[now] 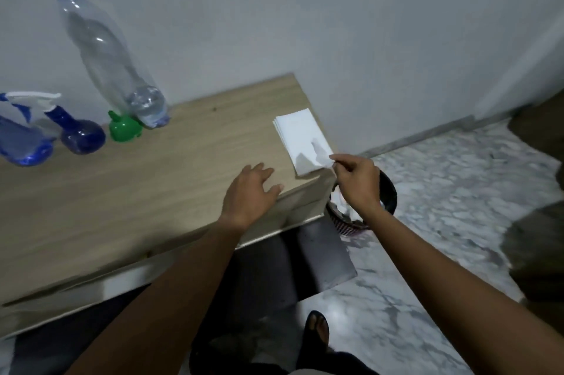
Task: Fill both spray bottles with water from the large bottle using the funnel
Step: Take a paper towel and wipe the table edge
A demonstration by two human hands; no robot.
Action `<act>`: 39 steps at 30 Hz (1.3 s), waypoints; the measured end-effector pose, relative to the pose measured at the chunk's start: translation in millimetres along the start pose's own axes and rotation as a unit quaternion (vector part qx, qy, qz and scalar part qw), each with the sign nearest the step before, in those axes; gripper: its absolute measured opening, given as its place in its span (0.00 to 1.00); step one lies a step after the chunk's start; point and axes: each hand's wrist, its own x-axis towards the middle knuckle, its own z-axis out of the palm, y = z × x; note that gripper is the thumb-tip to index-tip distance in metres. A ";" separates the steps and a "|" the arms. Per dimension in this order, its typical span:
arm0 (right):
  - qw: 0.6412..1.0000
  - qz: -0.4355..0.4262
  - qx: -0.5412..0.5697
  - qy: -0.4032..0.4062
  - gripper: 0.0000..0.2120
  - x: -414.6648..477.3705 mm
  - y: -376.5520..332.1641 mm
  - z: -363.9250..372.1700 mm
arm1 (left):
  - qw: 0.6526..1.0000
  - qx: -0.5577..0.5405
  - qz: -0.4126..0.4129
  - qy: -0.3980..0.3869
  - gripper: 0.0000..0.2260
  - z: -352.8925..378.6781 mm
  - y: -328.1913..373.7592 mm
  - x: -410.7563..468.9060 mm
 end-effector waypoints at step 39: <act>0.959 0.280 -0.043 -0.021 0.21 149.8 183.5 1.1 | 0.988 0.142 0.040 -0.054 0.28 67.1 125.9 120.5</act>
